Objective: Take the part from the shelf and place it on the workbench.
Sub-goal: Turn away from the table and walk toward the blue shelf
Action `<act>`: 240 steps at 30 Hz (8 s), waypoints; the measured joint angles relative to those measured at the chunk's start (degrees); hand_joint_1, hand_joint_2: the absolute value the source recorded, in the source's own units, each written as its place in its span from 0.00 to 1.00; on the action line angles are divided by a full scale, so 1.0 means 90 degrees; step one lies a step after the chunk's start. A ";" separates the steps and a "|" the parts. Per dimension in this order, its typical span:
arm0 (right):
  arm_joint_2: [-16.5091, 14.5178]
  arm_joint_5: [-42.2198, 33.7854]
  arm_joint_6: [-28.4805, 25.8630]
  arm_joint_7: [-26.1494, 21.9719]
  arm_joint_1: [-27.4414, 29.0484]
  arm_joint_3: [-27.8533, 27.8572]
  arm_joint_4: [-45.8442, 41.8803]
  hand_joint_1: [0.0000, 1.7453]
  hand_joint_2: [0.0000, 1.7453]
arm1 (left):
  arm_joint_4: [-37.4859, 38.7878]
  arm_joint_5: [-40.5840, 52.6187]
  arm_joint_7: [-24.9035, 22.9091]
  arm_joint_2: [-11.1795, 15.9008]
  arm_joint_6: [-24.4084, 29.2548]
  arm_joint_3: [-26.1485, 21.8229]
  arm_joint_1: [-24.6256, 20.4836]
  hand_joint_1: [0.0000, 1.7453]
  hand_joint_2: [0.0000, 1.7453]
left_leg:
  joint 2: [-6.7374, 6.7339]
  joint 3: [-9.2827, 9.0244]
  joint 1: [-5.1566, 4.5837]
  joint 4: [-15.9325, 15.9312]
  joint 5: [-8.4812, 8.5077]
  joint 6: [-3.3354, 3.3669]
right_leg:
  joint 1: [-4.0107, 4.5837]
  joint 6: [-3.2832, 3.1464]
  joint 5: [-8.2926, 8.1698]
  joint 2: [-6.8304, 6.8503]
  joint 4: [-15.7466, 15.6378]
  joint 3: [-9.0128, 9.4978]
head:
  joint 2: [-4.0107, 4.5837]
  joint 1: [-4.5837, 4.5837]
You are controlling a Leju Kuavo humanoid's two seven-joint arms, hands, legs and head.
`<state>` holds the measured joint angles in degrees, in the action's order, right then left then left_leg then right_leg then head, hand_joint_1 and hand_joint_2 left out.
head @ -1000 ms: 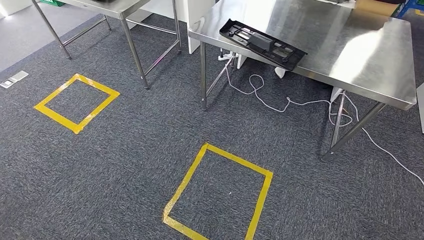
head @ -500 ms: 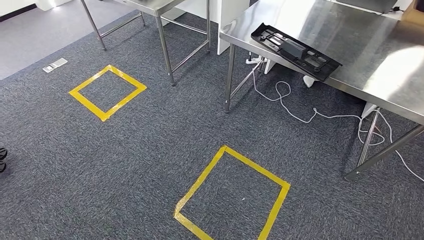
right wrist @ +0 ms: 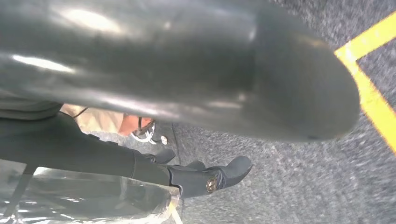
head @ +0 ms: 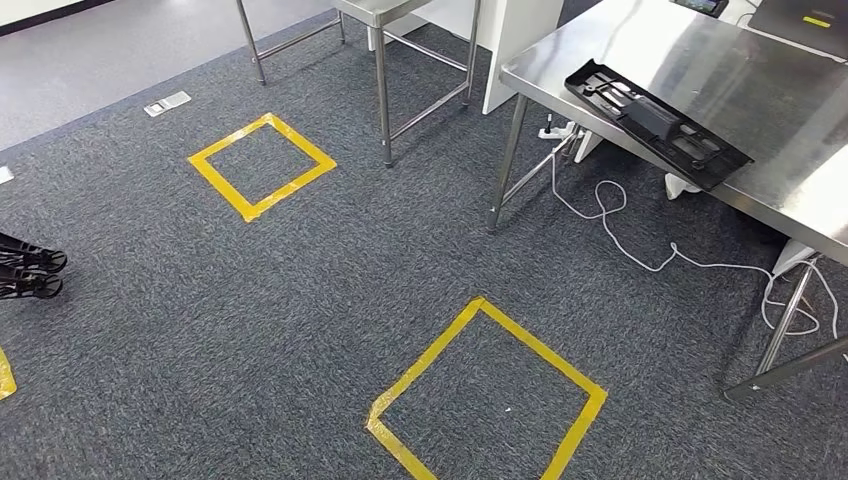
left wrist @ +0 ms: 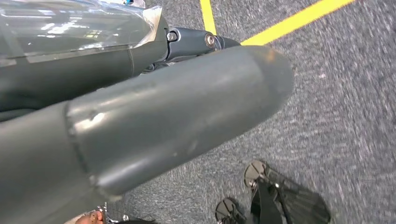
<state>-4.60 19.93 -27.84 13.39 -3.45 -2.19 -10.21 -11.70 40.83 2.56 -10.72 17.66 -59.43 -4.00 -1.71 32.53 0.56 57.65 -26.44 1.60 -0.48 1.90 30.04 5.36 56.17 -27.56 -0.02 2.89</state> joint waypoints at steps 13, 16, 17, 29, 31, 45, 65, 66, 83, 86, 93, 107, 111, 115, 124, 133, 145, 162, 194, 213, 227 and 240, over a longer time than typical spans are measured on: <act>-0.0081 0.0053 0.0055 0.0038 -0.0024 -0.0079 -0.0002 0.00 0.00 | -0.0002 0.0092 0.0030 0.0041 -0.0007 -0.0002 -0.0004 0.00 0.00 | 0.0644 -0.0008 -0.0035 -0.0051 0.0080 0.0163 | -0.0027 0.0073 0.0260 -0.0626 0.1023 -0.0610 | 0.0000 0.0020; -0.0089 0.0045 0.0079 0.0041 -0.0019 -0.0078 0.0000 0.00 0.00 | -0.0002 0.0128 0.0034 0.0055 -0.0002 0.0001 -0.0002 0.00 0.00 | 0.0740 0.0025 -0.0053 0.0002 0.0053 0.0083 | -0.0045 -0.0022 -0.0040 -0.0802 0.0275 -0.0312 | 0.0000 0.0017; -0.0098 0.0041 0.0087 0.0045 -0.0009 -0.0078 0.0001 0.00 0.00 | -0.0001 0.0147 0.0036 0.0066 0.0004 0.0003 -0.0002 0.00 0.00 | 0.0657 0.0139 -0.0052 0.0227 -0.0090 0.0016 | -0.0053 -0.0121 -0.0134 -0.0787 0.0056 -0.0214 | 0.0000 0.0009; -0.0137 0.0047 0.0098 0.0084 0.0004 -0.0077 0.0001 0.00 0.00 | -0.0002 0.0219 0.0039 0.0115 0.0072 0.0025 -0.0035 0.00 0.00 | -0.0122 0.0045 -0.0030 0.0041 -0.0008 -0.0029 | 0.0057 -0.0165 -0.0038 -0.0020 0.0010 -0.0064 | 0.0000 0.0007; -0.0144 0.0064 0.0098 0.0108 -0.0008 -0.0078 -0.0001 0.00 0.00 | -0.0002 0.0241 0.0030 0.0110 0.0112 0.0027 -0.0034 0.00 0.00 | -0.0011 0.0021 -0.0022 -0.0039 0.0054 0.0074 | 0.0047 -0.0110 0.0039 -0.0081 0.0102 -0.0082 | 0.0000 0.0011; -0.0142 0.0190 0.0099 0.0146 -0.0006 -0.0107 0.0001 0.00 0.00 | -0.0001 0.0249 0.0007 0.0107 0.0222 0.0027 -0.0024 0.00 0.00 | 0.0786 0.0075 -0.0018 -0.0031 0.0129 -0.0023 | -0.0062 -0.0096 -0.0113 -0.0743 0.0109 -0.0215 | 0.0000 0.0033; -0.0124 0.0294 0.0152 0.0183 -0.0001 -0.0149 -0.0004 0.00 0.00 | -0.0001 0.0270 -0.0038 0.0086 0.0248 0.0027 -0.0052 0.00 0.00 | 0.0212 -0.0041 -0.0021 -0.0151 0.0099 0.0197 | 0.0042 -0.0227 0.0592 -0.0490 0.1387 -0.0739 | 0.0000 0.0038; -0.0122 0.0294 0.0158 0.0183 0.0005 -0.0151 -0.0004 0.00 0.00 | 0.0000 0.0268 -0.0037 0.0087 0.0248 0.0027 -0.0052 0.00 0.00 | 0.0289 -0.0030 -0.0021 -0.0150 0.0101 0.0194 | 0.0023 -0.0213 0.0723 -0.0536 0.1771 -0.0929 | 0.0000 0.0044; -0.0114 0.0293 0.0148 0.0187 0.0022 -0.0172 -0.0002 0.00 0.00 | 0.0001 0.0293 -0.0010 0.0056 0.0245 0.0027 -0.0007 0.00 0.00 | 0.0213 0.0970 0.0029 0.1890 -0.0772 -0.0132 | -0.0014 -0.0287 -0.0107 -0.0332 0.0151 -0.0242 | 0.0000 0.0007; -0.0118 0.0290 0.0142 0.0196 0.0016 -0.0172 -0.0002 0.00 0.00 | 0.0000 0.0313 0.0006 0.0061 0.0246 0.0027 -0.0006 0.00 0.00 | 0.0007 0.0401 -0.0017 0.0805 -0.0223 -0.0024 | 0.0028 -0.0307 -0.0079 -0.0179 0.0151 -0.0201 | 0.0000 0.0008; -0.0149 0.0267 0.0112 0.0194 0.0009 -0.0172 -0.0004 0.00 0.00 | 0.0000 0.0365 0.0042 0.0069 0.0245 0.0029 -0.0041 0.00 0.00 | 0.0035 -0.0010 -0.0067 -0.0071 0.0041 0.0148 | 0.0088 -0.0201 0.0126 -0.0125 0.0371 -0.0244 | 0.0000 0.0019; -0.0119 0.0267 0.0202 0.0187 -0.0009 -0.0171 0.0004 0.00 0.00 | -0.0002 0.0436 0.0061 0.0075 0.0243 0.0033 -0.0027 0.00 0.00 | 0.0757 0.0055 0.0006 0.0040 0.0018 -0.0079 | -0.0116 -0.0133 -0.0161 -0.0694 0.0204 -0.0309 | 0.0000 0.0029; -0.0115 0.0268 0.0231 0.0216 0.0017 -0.0169 0.0005 0.00 0.00 | 0.0001 0.0464 0.0061 0.0084 0.0226 0.0045 -0.0036 0.00 0.00 | 0.0282 0.0662 0.0017 0.1325 -0.0685 -0.0160 | -0.0076 -0.0273 -0.0168 -0.0482 0.0193 -0.0316 | 0.0000 0.0002; -0.0110 0.0276 0.0236 0.0239 0.0024 -0.0169 0.0008 0.00 0.00 | 0.0000 0.0476 0.0061 0.0091 0.0226 0.0053 -0.0025 0.00 0.00 | 0.0178 0.0740 0.0010 0.1478 -0.0547 -0.0113 | -0.0008 -0.0312 -0.0142 -0.0250 0.0194 -0.0309 | 0.0000 0.0001; -0.0139 0.0291 0.0239 0.0237 0.0011 -0.0169 -0.0002 0.00 0.00 | -0.0002 0.0478 0.0062 0.0107 0.0226 0.0058 -0.0073 0.00 0.00 | 0.0063 -0.0093 -0.0076 -0.0162 0.0069 0.0172 | 0.0043 -0.0186 0.0103 -0.0227 0.0454 -0.0322 | 0.0000 0.0015; -0.0085 0.0291 0.0239 0.0241 0.0032 -0.0169 0.0003 0.00 0.00 | 0.0001 0.0478 0.0061 0.0087 0.0217 0.0060 -0.0074 0.00 0.00 | 0.0716 -0.0101 -0.0037 -0.0081 0.0048 0.0084 | -0.0108 0.0056 -0.0073 -0.0773 0.0379 -0.0377 | 0.0000 0.0032; -0.0091 0.0363 0.0282 0.0242 0.0047 -0.0170 0.0008 0.00 0.00 | 0.0001 0.0457 0.0083 0.0090 0.0221 0.0056 -0.0039 0.00 0.00 | 0.0199 0.0839 0.0005 0.1668 -0.0634 -0.0134 | -0.0020 -0.0293 -0.0127 -0.0276 0.0172 -0.0258 | 0.0000 -0.0006; -0.0095 0.0443 0.0305 0.0268 0.0072 -0.0182 0.0008 0.00 0.00 | 0.0005 0.0478 0.0083 0.0063 0.0228 0.0056 -0.0074 0.00 0.00 | 0.0643 -0.0064 -0.0025 -0.0118 0.0125 0.0124 | -0.0131 0.0145 0.0104 -0.0638 0.0974 -0.0696 | 0.0000 0.0036; -0.0136 0.0808 0.0370 0.0397 0.0040 -0.0439 0.0005 0.00 0.00 | 0.0010 0.0439 0.0035 0.0034 0.0350 0.0029 -0.0041 0.00 0.00 | 0.0720 -0.0074 -0.0060 -0.0075 0.0088 0.0123 | -0.0114 0.0090 -0.0106 -0.0751 0.0440 -0.0446 | 0.0001 0.0018; -0.0187 0.0796 0.0370 0.0404 0.0016 -0.0457 0.0004 0.00 0.00 | 0.0010 0.0420 0.0040 0.0057 0.0351 0.0027 -0.0029 0.00 0.00 | -0.0046 0.0077 -0.0080 0.0022 0.0058 0.0033 | -0.0004 -0.0136 -0.0064 0.0047 0.0115 -0.0130 | 0.0000 -0.0010; -0.0149 0.0752 0.0347 0.0372 0.0037 -0.0456 0.0001 0.00 0.00 | 0.0010 0.0458 0.0096 0.0052 0.0344 0.0027 -0.0023 0.00 0.00 | 0.0871 0.0004 -0.0020 0.0005 0.0040 -0.0038 | -0.0136 0.0009 -0.0215 -0.0830 0.0215 -0.0400 | 0.0001 -0.0001; -0.0179 0.0783 0.0344 0.0372 0.0047 -0.0454 0.0001 0.00 0.00 | 0.0010 0.0475 0.0120 0.0092 0.0341 0.0027 -0.0021 0.00 0.00 | -0.0086 0.0198 -0.0022 0.0339 -0.0018 -0.0041 | -0.0042 -0.0227 -0.0139 -0.0124 0.0196 -0.0252 | 0.0000 -0.0030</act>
<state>-6.21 26.98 -24.74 16.73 -3.03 -6.27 -10.21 -11.61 45.10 3.63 -9.90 20.73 -59.18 -4.19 -2.49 34.31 0.36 60.69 -26.60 1.23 -0.85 -0.14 28.78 4.24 57.93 -29.83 -0.02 2.62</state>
